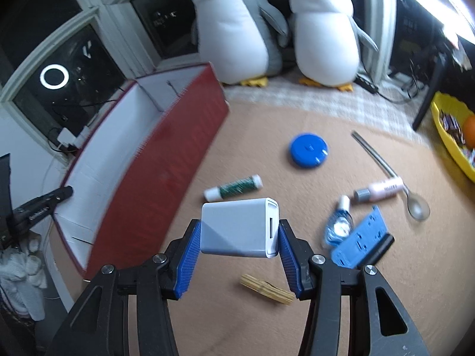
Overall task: Organize rigid objects
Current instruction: 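Carry the charger into the box and open the right gripper beside the lighter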
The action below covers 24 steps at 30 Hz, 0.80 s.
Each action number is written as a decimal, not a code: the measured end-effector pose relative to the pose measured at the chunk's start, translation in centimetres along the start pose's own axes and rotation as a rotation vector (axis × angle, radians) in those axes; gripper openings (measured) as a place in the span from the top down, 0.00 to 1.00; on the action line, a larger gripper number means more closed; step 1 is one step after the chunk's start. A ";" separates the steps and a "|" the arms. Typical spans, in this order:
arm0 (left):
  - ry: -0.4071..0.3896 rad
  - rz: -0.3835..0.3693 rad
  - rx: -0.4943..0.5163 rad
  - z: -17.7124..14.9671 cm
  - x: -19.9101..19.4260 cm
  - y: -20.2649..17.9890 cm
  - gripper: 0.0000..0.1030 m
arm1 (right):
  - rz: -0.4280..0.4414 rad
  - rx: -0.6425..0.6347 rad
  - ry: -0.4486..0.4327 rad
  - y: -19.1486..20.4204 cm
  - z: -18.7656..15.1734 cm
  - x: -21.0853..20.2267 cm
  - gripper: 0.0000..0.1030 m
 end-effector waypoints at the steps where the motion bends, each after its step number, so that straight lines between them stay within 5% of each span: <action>1: -0.002 -0.004 0.000 0.0 0.0 0.0 0.80 | 0.007 -0.015 -0.009 0.8 0.5 -0.4 0.55; 11: 0.019 -0.100 -0.043 -0.1 0.5 0.8 0.85 | 0.050 -0.151 -0.042 8.1 3.5 -1.5 0.55; 24: 0.025 -0.126 -0.049 -0.6 1.1 1.1 0.90 | 0.048 -0.304 0.022 15.3 4.1 1.8 0.55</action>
Point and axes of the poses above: each gripper's, at about its wrist camera, not at the fingertips, and x roughly the way its jaws point, y to its left, z to its top, the point moved 9 cm from there along x, roughly the way its jaws point, and after that the axes turned 12 degrees about y, right-handed, at the moved point
